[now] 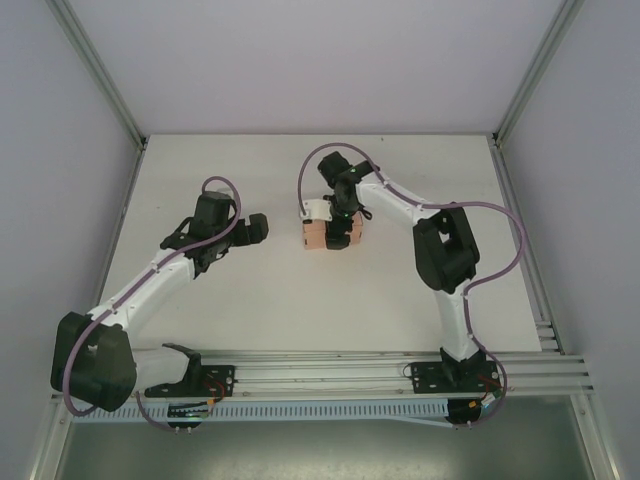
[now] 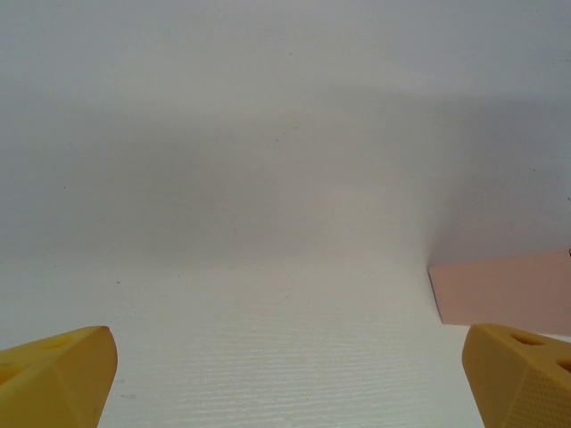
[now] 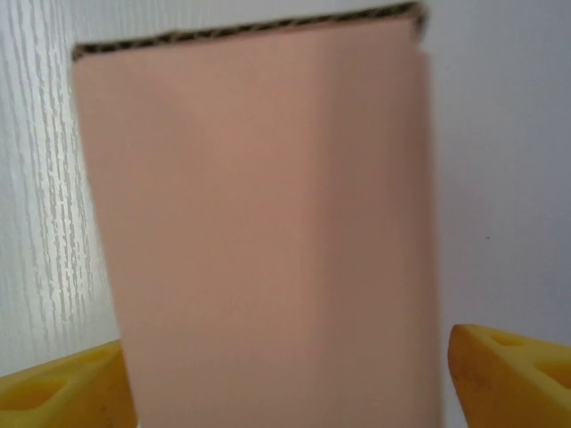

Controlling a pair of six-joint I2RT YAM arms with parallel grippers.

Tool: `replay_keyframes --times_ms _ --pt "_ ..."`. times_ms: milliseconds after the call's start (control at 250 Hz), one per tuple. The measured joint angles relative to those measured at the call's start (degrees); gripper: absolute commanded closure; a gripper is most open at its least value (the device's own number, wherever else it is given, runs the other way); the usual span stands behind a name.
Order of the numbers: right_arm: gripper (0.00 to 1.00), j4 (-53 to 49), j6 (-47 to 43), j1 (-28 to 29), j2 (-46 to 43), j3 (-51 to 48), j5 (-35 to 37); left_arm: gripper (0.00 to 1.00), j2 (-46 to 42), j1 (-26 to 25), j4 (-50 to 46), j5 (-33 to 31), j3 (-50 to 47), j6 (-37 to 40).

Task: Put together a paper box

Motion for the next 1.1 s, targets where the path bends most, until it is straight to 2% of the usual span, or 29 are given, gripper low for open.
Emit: replay_keyframes --times_ms 28,76,136,204,276,428,536,683,835,919,1007,1099 --pt "0.27 -0.02 0.15 0.17 0.2 0.0 0.42 0.02 -0.11 0.0 -0.02 -0.04 -0.02 0.0" --pt "0.42 0.0 -0.24 0.55 0.57 0.0 1.46 0.01 -0.28 0.0 -0.02 -0.13 -0.09 0.0" --pt "0.5 0.07 0.04 0.83 0.81 0.0 2.56 0.01 -0.57 0.0 -0.02 -0.31 -0.39 0.0" --pt "0.57 0.24 0.31 0.87 0.98 0.0 3.98 0.01 -0.96 0.0 -0.09 -0.52 -0.83 0.0" --pt "0.59 0.66 1.2 0.87 1.01 0.0 5.29 0.02 -1.25 0.0 -0.31 -0.96 -1.03 0.0" --pt "0.72 2.58 3.37 0.94 0.76 -0.13 8.31 0.02 -2.32 0.0 -0.48 -1.62 -1.46 0.0" --pt "0.73 8.79 4.98 1.31 -1.84 -4.85 13.64 0.02 -3.19 0.0 -0.48 -2.1 -1.53 0.0" --pt "0.72 20.76 5.53 3.06 -8.48 -16.81 22.51 0.02 -3.98 0.0 -0.46 -2.82 -1.99 0.04" --pt "0.64 29.4 5.14 5.88 -11.56 -24.44 26.58 0.02 -3.98 0.0 -0.46 -2.8 -2.89 0.09" --pt "0.64 32.92 5.14 7.17 -11.8 -26.6 28.24 0.01 -3.98 0.0 -0.46 -2.75 -2.97 0.22" --pt "0.58 36.11 5.11 8.17 -12.57 -29.0 29.57 0.01 -3.98 0.0 -0.46 -2.6 -2.99 0.24" --pt "0.41 36.7 5.05 8.94 -13.64 -30.67 30.12 0.01 -4.04 0.0 -0.46 -2.58 -3.13 0.37"
